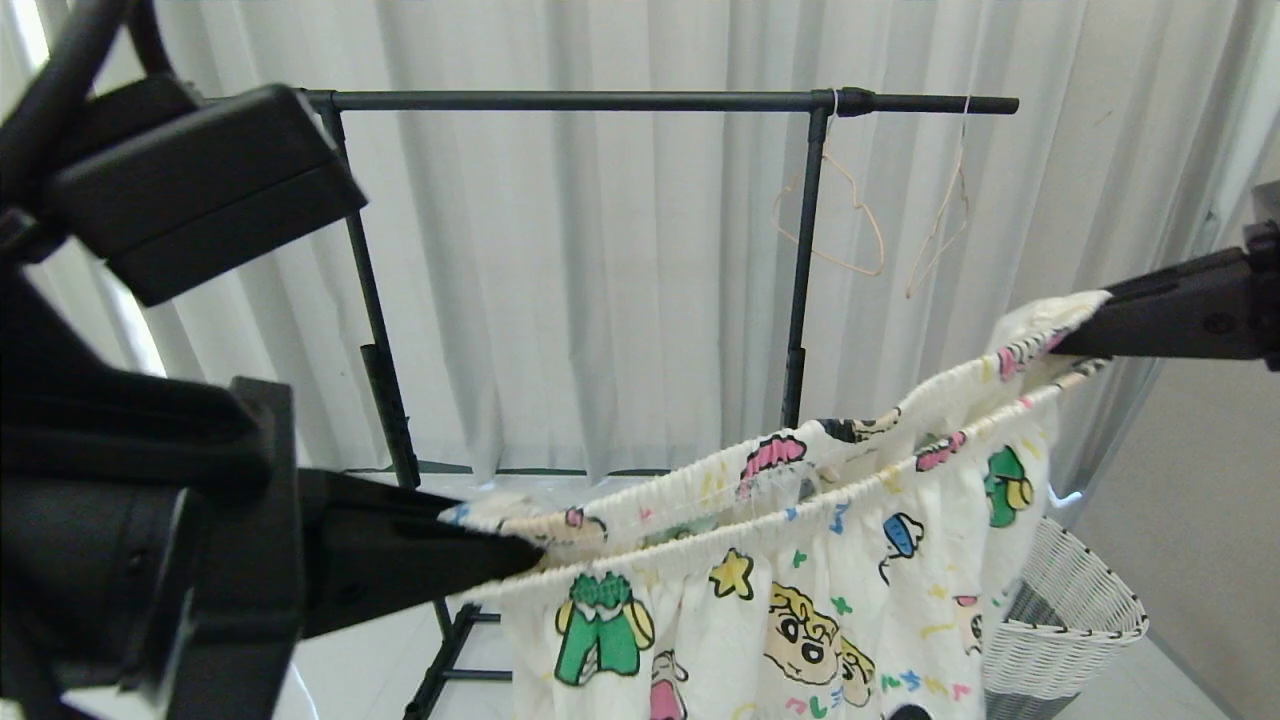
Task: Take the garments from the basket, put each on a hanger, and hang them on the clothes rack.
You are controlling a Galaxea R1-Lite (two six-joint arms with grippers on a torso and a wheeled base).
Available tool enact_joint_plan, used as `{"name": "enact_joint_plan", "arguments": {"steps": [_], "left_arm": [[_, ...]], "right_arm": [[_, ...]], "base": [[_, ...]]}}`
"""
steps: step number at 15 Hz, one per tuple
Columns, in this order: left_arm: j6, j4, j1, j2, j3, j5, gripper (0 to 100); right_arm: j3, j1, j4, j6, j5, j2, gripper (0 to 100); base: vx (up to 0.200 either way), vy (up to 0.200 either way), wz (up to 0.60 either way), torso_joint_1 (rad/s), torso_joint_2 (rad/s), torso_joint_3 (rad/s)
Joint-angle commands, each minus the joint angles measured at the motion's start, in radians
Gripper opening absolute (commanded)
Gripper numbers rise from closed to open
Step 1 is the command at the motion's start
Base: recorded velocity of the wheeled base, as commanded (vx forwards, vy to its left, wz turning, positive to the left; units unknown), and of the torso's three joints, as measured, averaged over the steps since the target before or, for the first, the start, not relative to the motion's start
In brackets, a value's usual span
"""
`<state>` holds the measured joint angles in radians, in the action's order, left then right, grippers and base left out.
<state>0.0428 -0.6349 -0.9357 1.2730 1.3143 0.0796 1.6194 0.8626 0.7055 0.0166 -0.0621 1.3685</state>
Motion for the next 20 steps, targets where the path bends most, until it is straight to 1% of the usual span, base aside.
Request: {"name": "enact_joint_plan", "arguments": {"steps": [1, 3, 4, 5, 6, 7, 8, 9, 11, 13, 14, 19, 20], "left_arm": [[0.089, -0.023, -0.087, -0.064, -0.02, 0.002, 0], [0.275, -0.023, -0.202, -0.066, -0.029, -0.001, 0], [0.325, -0.023, -0.222, -0.067, -0.027, -0.009, 0], [0.338, -0.023, -0.221, -0.067, -0.027, -0.023, 0], [0.338, -0.023, -0.212, -0.067, -0.026, -0.055, 0], [0.335, -0.022, -0.186, -0.064, -0.026, -0.089, 0], [0.332, -0.022, -0.167, -0.061, -0.023, -0.1, 0], [0.276, -0.012, -0.089, -0.038, -0.001, -0.113, 0], [0.169, 0.024, -0.014, -0.024, 0.036, -0.123, 0], [0.129, 0.093, 0.048, 0.012, 0.065, -0.123, 0], [0.128, 0.113, 0.054, 0.029, 0.08, -0.123, 0], [0.126, 0.116, 0.049, 0.057, 0.095, -0.123, 0], [0.124, 0.116, 0.049, 0.059, 0.095, -0.123, 0]], "right_arm": [[0.05, -0.005, -0.034, 0.002, -0.007, 0.106, 0], [0.068, -0.002, -0.038, 0.002, -0.007, 0.126, 0], [0.066, -0.002, -0.038, 0.002, -0.007, 0.123, 0], [0.063, -0.002, -0.034, 0.002, -0.005, 0.113, 0], [0.06, -0.002, -0.021, 0.002, -0.004, 0.093, 0], [0.059, -0.004, 0.019, 0.0, -0.004, 0.066, 0], [0.059, -0.005, 0.043, 0.002, -0.004, 0.05, 0], [0.054, -0.005, 0.114, 0.0, -0.004, 0.0, 0], [0.054, 0.018, 0.169, 0.002, -0.004, -0.043, 0], [0.054, 0.041, 0.2, 0.0, -0.002, -0.058, 0], [0.054, 0.044, 0.198, 0.0, -0.001, -0.057, 0], [0.054, 0.044, 0.195, 0.002, 0.018, -0.054, 0], [0.053, 0.044, 0.196, 0.0, 0.019, -0.055, 100]], "base": [[0.0, 0.0, 0.0, 0.0, 0.0, 0.0], [0.0, 0.0, 0.0, 0.0, 0.0, 0.0], [0.0, 0.0, 0.0, 0.0, 0.0, 0.0], [0.0, 0.0, 0.0, 0.0, 0.0, 0.0], [0.0, 0.0, 0.0, 0.0, 0.0, 0.0], [0.0, 0.0, 0.0, 0.0, 0.0, 0.0], [0.0, 0.0, 0.0, 0.0, 0.0, 0.0], [0.0, 0.0, 0.0, 0.0, 0.0, 0.0], [0.0, 0.0, 0.0, 0.0, 0.0, 0.0], [0.0, 0.0, 0.0, 0.0, 0.0, 0.0], [0.0, 0.0, 0.0, 0.0, 0.0, 0.0], [0.0, 0.0, 0.0, 0.0, 0.0, 0.0], [0.0, 0.0, 0.0, 0.0, 0.0, 0.0]]}}
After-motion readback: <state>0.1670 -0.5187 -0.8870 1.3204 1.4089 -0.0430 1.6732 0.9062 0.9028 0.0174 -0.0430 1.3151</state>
